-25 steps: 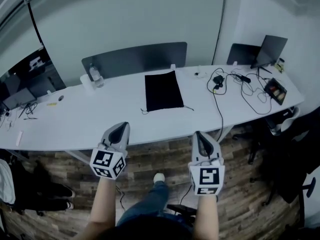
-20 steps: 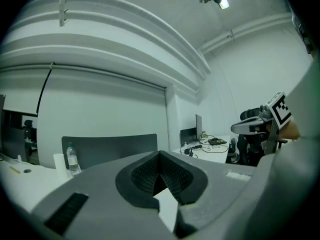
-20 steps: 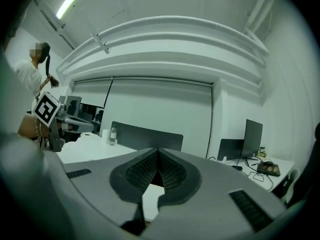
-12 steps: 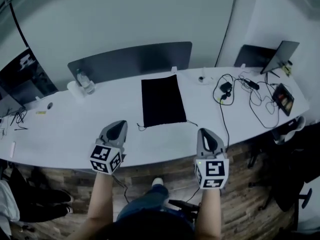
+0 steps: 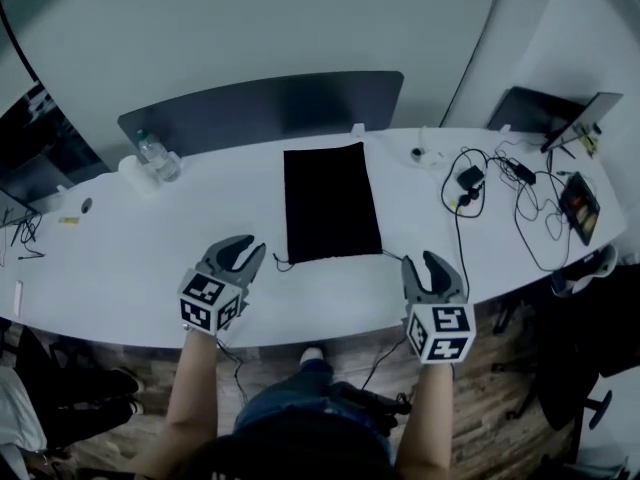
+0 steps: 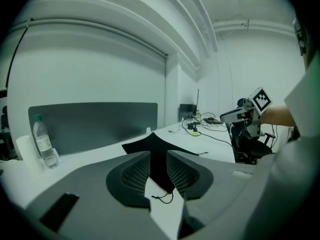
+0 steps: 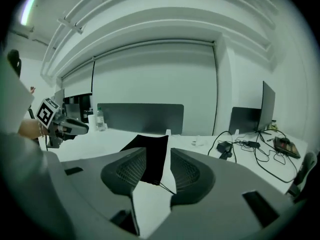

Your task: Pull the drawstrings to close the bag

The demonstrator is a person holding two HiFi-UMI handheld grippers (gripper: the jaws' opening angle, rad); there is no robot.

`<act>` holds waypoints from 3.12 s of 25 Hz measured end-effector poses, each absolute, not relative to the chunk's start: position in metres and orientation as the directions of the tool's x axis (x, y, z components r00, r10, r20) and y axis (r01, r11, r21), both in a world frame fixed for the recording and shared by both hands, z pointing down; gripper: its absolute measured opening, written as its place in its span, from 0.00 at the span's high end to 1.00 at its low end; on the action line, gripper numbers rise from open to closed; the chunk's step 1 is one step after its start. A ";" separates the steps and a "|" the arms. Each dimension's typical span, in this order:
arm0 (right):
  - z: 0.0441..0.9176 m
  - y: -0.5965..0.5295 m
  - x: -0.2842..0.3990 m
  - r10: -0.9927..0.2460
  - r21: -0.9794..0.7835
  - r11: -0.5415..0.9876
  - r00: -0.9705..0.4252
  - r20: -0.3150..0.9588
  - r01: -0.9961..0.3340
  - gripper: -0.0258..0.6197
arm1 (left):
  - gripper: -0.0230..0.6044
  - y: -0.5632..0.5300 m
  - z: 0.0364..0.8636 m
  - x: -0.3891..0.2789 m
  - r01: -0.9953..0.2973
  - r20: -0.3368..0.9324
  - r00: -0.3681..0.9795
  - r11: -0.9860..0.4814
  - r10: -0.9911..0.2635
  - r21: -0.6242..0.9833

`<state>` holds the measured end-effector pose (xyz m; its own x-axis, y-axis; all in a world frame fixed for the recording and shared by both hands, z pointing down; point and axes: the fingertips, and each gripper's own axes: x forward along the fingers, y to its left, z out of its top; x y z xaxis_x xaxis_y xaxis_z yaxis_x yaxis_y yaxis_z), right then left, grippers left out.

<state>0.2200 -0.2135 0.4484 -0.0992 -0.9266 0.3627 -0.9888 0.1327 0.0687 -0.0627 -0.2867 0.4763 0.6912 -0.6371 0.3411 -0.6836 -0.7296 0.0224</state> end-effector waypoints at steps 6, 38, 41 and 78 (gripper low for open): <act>0.485 -0.232 0.229 -0.858 0.102 0.246 -0.168 0.485 -0.964 0.72 | 0.75 -0.288 0.513 -0.056 -0.560 0.452 0.745 -0.828 -0.490 0.024; 0.630 -0.245 0.258 -0.375 -0.021 0.666 -0.360 0.854 -0.745 0.72 | 0.90 -0.280 0.659 -0.038 0.360 0.949 0.304 -0.933 0.087 -0.029; 0.634 -0.247 0.256 -0.361 -0.020 0.682 -0.360 0.860 -0.731 0.71 | 0.91 -0.282 0.659 -0.038 0.284 0.939 0.331 -0.959 0.095 -0.003; 0.580 -0.278 0.272 -0.615 0.249 0.593 -0.231 0.754 -0.766 0.95 | 0.94 -0.310 0.582 -0.059 -0.644 0.631 0.586 -0.765 -0.509 -0.019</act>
<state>0.2715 -0.2781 0.5804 -0.2306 -0.6146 0.7543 -0.7662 0.5926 0.2486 -0.0594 -0.3104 0.5822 0.5859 -0.5086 0.6310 -0.6438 -0.7649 -0.0188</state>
